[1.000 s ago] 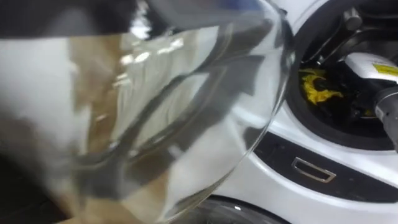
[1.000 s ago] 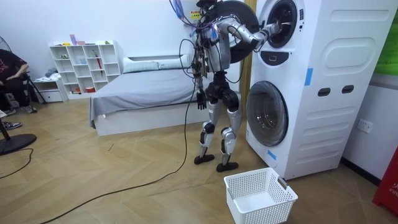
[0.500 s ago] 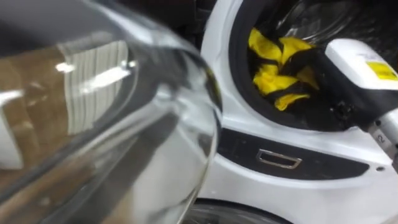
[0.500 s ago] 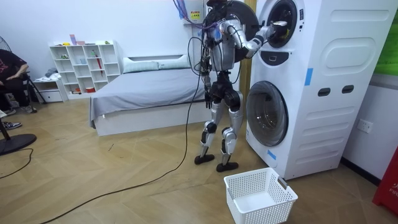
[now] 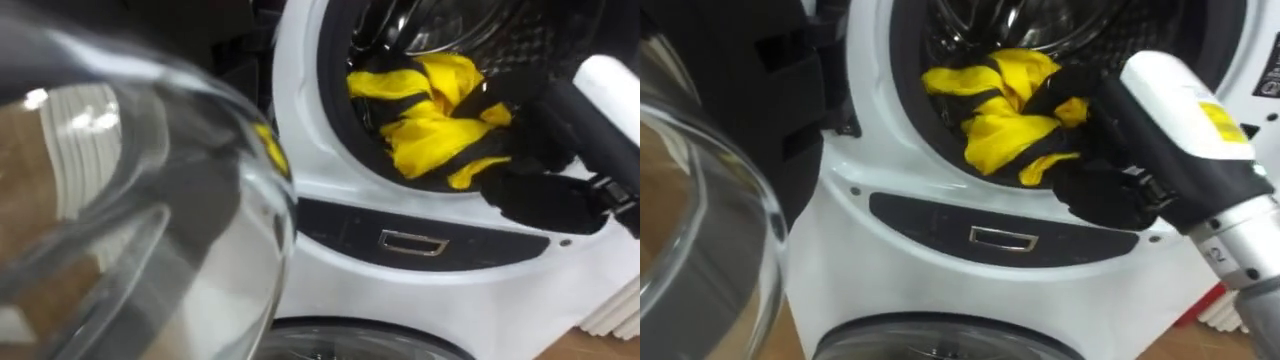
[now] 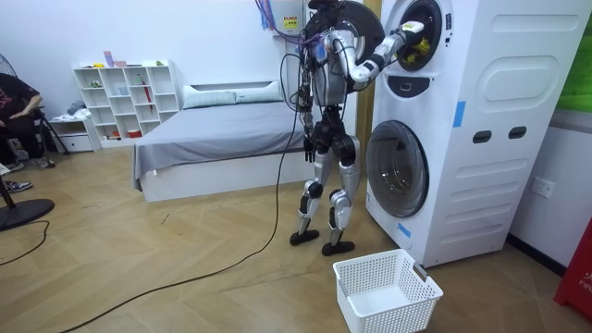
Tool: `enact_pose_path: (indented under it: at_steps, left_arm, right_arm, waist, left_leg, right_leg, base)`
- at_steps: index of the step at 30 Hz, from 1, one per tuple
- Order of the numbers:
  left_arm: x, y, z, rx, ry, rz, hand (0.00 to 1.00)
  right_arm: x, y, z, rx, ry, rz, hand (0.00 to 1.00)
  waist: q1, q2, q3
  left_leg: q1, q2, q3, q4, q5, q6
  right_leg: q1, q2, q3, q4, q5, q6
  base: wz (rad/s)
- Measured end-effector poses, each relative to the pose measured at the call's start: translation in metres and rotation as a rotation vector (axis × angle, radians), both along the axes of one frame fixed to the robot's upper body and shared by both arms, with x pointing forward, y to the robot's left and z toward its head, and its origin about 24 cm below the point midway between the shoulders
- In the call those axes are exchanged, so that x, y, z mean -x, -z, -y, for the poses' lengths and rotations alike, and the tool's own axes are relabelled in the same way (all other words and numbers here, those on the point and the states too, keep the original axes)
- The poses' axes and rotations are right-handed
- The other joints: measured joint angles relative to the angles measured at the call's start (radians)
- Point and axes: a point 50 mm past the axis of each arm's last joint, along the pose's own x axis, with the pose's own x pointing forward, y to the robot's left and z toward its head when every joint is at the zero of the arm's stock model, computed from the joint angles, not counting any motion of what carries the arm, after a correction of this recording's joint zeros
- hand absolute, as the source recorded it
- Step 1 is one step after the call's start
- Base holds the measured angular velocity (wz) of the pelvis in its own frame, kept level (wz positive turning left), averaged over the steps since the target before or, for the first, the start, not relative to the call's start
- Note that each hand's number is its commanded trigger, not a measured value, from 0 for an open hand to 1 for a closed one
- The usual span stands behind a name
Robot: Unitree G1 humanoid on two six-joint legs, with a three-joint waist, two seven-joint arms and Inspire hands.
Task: Pick clothes from washing machine
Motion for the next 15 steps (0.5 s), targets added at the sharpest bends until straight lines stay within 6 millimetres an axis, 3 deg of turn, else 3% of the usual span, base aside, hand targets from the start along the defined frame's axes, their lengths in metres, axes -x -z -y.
enact_pose_path:
  at_steps: [4,9,15]
  left_arm:
    - [0.004,0.0,0.0,-0.016,-0.007,-0.007,0.0]
    - [0.003,-0.001,-0.001,-0.025,-0.002,0.013,0.0]
    - [0.004,-0.002,-0.004,-0.047,-0.017,0.021,0.0]
  right_arm:
    - [0.013,0.022,0.012,-0.099,0.042,-0.092,1.0]
    - [0.02,0.018,0.024,-0.142,0.079,-0.067,1.0]
    - [0.031,0.025,0.036,-0.131,0.144,-0.1,1.0]
  waist:
    - [-0.016,0.002,-0.001]
    - [-0.045,0.017,0.0005]
    - [-0.055,0.015,-0.0032]
  left_leg:
    - [0.0,0.002,0.02,0.0,-0.002,-0.003]
    - [-0.01,0.014,0.058,-0.016,-0.031,-0.013]
    - [-0.003,0.017,0.123,-0.005,-0.039,-0.015]
  right_leg:
    - [-0.007,0.003,0.007,0.007,0.001,-0.002]
    - [-0.054,0.025,0.038,0.047,0.003,-0.003]
    - [-0.064,0.046,0.101,0.05,0.023,-0.006]
  base:
    - [-0.05]
    - [-0.21]
    - [-0.31]
